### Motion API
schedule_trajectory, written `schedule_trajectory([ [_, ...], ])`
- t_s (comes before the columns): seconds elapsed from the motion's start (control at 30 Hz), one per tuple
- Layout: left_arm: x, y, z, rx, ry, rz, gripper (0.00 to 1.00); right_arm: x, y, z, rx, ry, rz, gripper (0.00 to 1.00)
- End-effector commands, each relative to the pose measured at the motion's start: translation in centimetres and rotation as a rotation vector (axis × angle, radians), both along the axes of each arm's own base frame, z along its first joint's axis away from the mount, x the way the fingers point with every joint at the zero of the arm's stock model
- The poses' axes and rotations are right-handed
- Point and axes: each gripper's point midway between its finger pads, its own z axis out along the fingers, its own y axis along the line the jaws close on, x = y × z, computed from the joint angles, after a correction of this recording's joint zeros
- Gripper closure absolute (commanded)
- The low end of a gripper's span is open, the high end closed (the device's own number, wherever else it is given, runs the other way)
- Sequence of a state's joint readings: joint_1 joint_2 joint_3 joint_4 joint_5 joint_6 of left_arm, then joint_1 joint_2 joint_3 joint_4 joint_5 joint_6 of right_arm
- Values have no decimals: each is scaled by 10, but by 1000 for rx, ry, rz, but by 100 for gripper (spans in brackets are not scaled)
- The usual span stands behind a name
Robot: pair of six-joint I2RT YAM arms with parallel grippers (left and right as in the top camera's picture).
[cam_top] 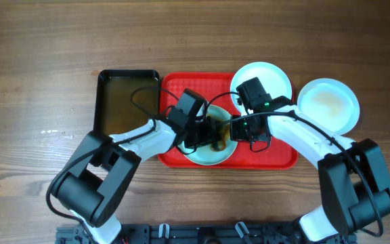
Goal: Clean dirty plates on tray and stack at the side
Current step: 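Scrub the second plate with the sponge in the left gripper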
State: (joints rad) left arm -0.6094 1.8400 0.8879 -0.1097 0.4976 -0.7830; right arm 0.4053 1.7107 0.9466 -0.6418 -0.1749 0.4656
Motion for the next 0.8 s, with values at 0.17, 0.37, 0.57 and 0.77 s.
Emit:
schedule_trajectory([
  [0.17,28,52,-1,196,-181,-25,96,-1,-2,1,-16,-15,18,96],
  [0.37,44,67,52,190,-347,-26,96,0,-2,1,-16,-17,20,81],
  [0.57,54,100,77,214,-378,48,96,2,-1,1,-11,-27,20,80],
  [0.77,73,193,60,460,-360,169,96,2,-1,1,-12,-26,20,80],
])
